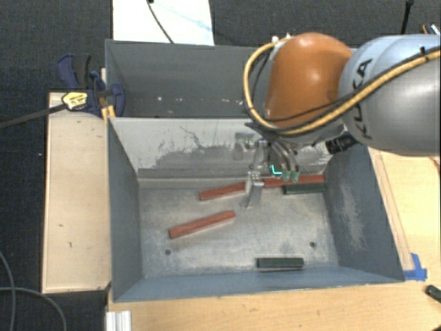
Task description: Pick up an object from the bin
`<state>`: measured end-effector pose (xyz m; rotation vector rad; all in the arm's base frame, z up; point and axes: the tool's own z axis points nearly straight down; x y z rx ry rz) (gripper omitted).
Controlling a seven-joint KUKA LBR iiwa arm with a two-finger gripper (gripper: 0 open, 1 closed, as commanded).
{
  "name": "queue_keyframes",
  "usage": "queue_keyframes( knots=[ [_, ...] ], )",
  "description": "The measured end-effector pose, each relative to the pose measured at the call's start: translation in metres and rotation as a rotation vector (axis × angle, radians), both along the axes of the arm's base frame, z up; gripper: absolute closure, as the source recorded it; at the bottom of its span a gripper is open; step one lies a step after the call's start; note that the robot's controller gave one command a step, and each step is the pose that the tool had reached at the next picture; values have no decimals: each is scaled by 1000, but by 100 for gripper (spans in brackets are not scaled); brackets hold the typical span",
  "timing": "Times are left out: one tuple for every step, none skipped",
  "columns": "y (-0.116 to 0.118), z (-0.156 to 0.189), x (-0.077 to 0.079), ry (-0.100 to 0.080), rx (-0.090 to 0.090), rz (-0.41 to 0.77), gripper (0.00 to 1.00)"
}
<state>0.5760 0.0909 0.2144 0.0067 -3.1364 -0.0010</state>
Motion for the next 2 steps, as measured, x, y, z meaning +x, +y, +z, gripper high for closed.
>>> queue_keyframes(
  knots=[
    [49,-147,0,-1,1,278,0],
    [66,-113,5,-13,2,590,0]
  ],
)
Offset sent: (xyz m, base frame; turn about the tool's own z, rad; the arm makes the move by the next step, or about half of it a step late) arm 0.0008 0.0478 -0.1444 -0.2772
